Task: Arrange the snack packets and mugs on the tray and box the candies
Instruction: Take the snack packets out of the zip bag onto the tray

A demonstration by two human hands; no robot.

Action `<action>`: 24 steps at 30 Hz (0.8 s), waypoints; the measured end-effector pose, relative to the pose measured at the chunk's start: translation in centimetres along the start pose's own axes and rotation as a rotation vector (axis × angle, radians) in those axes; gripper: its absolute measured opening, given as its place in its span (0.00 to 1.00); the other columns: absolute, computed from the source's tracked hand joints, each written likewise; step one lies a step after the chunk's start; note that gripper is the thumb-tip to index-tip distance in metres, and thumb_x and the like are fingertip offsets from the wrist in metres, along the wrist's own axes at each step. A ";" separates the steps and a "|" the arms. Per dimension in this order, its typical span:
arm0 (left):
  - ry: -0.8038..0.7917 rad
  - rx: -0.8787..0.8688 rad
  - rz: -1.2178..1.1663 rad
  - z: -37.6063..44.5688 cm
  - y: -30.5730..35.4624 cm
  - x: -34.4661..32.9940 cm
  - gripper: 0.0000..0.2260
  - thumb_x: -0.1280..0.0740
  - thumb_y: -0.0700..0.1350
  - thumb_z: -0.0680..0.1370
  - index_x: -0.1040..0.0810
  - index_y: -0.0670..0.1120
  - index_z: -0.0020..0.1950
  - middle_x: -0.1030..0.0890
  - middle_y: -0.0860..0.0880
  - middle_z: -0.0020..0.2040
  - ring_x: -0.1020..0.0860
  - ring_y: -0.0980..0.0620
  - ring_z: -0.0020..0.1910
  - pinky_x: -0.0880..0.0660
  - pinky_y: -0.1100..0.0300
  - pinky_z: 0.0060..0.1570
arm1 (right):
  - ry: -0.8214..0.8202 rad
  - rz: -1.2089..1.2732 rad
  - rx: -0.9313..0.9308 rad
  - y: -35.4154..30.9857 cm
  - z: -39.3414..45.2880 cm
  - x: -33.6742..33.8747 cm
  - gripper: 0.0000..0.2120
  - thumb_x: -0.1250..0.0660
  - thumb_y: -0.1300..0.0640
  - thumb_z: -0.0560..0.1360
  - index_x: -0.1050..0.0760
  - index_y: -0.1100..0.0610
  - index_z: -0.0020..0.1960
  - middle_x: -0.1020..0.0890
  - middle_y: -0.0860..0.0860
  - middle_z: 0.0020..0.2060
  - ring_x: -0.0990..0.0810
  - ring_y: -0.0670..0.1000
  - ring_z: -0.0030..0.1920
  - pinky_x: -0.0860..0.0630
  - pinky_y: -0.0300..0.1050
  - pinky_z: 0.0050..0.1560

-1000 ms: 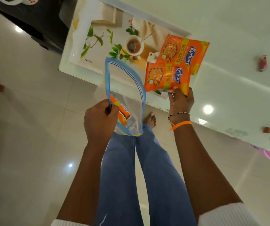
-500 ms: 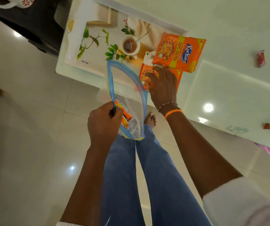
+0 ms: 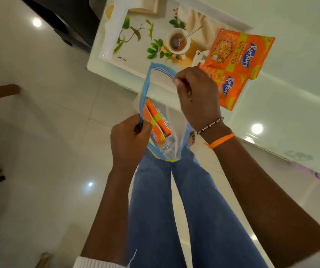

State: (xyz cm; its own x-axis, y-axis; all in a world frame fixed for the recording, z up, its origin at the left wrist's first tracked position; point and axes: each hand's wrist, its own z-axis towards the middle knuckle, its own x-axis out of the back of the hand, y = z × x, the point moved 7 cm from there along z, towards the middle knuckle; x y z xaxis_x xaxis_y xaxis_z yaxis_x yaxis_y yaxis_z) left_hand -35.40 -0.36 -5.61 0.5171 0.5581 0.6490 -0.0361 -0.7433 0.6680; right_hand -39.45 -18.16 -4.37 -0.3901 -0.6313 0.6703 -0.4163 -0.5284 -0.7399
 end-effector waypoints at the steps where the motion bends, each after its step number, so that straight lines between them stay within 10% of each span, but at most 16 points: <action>1: -0.002 0.003 -0.025 -0.3 -0.1 0.3 0.15 0.38 0.45 0.71 0.38 0.46 0.26 0.37 0.51 0.21 0.40 0.55 0.24 0.44 0.65 0.26 | -0.105 0.046 -0.027 -1.0 -0.4 -1.3 0.08 0.40 0.62 0.74 0.23 0.63 0.43 0.18 0.60 0.39 0.22 0.57 0.42 0.29 0.45 0.44; 7: -0.033 -0.053 -0.191 -2.9 1.2 2.0 0.16 0.38 0.42 0.74 0.34 0.33 0.31 0.38 0.42 0.26 0.41 0.57 0.28 0.42 0.62 0.28 | -0.779 -0.251 -0.519 1.4 -4.4 -13.0 0.21 0.39 0.57 0.77 0.36 0.62 0.67 0.27 0.61 0.62 0.27 0.62 0.64 0.29 0.53 0.61; 10: -0.007 -0.081 -0.262 -3.7 1.7 3.0 0.17 0.37 0.41 0.75 0.34 0.34 0.30 0.38 0.42 0.26 0.40 0.58 0.28 0.41 0.65 0.28 | -0.768 -0.375 -0.486 1.9 -3.6 -15.4 0.09 0.39 0.58 0.77 0.26 0.55 0.56 0.21 0.55 0.51 0.25 0.58 0.63 0.28 0.50 0.56; 14: 0.058 -0.055 -0.212 -3.1 1.1 4.3 0.19 0.39 0.47 0.74 0.33 0.32 0.31 0.37 0.38 0.26 0.40 0.57 0.28 0.41 0.63 0.27 | -0.818 -0.202 -0.424 0.4 -2.8 -17.0 0.10 0.39 0.61 0.76 0.28 0.61 0.57 0.23 0.61 0.59 0.25 0.62 0.62 0.28 0.53 0.60; 19: 0.082 0.056 0.008 -0.3 -0.3 4.4 0.16 0.39 0.48 0.73 0.30 0.37 0.31 0.29 0.38 0.26 0.34 0.44 0.26 0.33 0.49 0.28 | -0.697 -0.018 -0.324 -2.4 -1.1 -13.4 0.06 0.38 0.62 0.73 0.32 0.53 0.39 0.21 0.61 0.44 0.23 0.64 0.50 0.33 0.51 0.40; 24: 0.146 0.090 0.085 3.2 0.1 4.6 0.14 0.40 0.50 0.71 0.33 0.44 0.28 0.34 0.51 0.22 0.36 0.53 0.22 0.40 0.66 0.24 | -0.419 0.228 -0.335 -2.7 1.2 -6.3 0.16 0.36 0.66 0.73 0.28 0.60 0.60 0.19 0.59 0.56 0.22 0.60 0.56 0.25 0.53 0.57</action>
State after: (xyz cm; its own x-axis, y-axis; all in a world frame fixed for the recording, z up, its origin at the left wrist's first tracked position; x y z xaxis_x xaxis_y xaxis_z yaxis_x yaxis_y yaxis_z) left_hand -30.29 0.99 -3.68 0.3859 0.5345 0.7519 0.0053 -0.8163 0.5776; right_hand -34.92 -13.44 -6.65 -0.1704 -0.9150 0.3657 -0.6235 -0.1873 -0.7591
